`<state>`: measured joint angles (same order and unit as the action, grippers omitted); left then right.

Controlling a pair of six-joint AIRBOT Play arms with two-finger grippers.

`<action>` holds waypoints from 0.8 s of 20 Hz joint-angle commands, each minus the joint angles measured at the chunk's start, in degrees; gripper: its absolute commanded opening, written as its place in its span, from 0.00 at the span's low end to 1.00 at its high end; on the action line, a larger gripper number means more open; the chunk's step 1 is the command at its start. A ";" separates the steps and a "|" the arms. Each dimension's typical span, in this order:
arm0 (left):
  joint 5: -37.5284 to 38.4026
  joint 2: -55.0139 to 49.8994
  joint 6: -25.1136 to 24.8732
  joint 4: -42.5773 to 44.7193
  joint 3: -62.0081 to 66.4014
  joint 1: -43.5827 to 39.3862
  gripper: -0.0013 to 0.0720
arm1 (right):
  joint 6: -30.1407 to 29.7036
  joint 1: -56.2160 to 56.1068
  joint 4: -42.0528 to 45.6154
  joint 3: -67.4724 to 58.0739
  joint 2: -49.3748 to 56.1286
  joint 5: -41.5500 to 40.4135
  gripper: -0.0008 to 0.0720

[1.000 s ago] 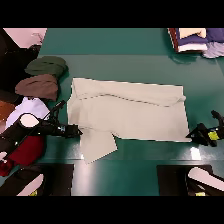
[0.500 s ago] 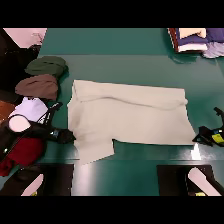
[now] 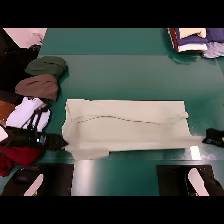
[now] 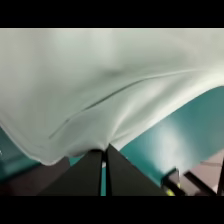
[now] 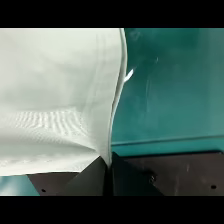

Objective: Fold the shirts.

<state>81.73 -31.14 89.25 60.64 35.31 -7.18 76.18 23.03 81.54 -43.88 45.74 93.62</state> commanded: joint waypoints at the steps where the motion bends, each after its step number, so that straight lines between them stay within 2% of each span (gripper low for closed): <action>1: -10.91 -7.69 -3.37 1.09 5.97 0.02 0.05 | 2.69 -6.49 -0.96 -7.34 6.88 -3.54 0.03; 3: -17.16 -15.65 -5.66 1.25 9.31 0.02 0.05 | 2.89 -9.97 -0.96 -11.93 13.86 -5.11 0.04; 5: -21.81 -23.58 -5.73 2.03 12.96 0.09 0.05 | 3.10 -12.26 -0.98 -16.57 21.18 -5.44 0.03; 9: -25.57 -36.17 -5.70 3.72 19.76 0.09 0.05 | 4.59 -13.86 -2.51 -24.70 32.59 -6.19 0.03; 14: -31.87 -41.66 -4.98 3.72 23.98 0.11 0.06 | 4.61 -13.84 -11.45 -32.26 42.03 -10.34 0.05; 15: -32.26 -41.66 -4.90 3.69 24.33 0.09 0.34 | 4.61 -13.81 -13.07 -33.73 43.43 -11.67 0.18; 16: -32.22 -41.66 -4.00 3.74 24.85 0.20 0.72 | 4.59 -13.77 -14.51 -35.17 44.61 -12.46 0.39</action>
<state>52.14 -70.96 83.96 64.29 58.26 -7.07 80.62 9.43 72.38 -74.91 85.89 83.92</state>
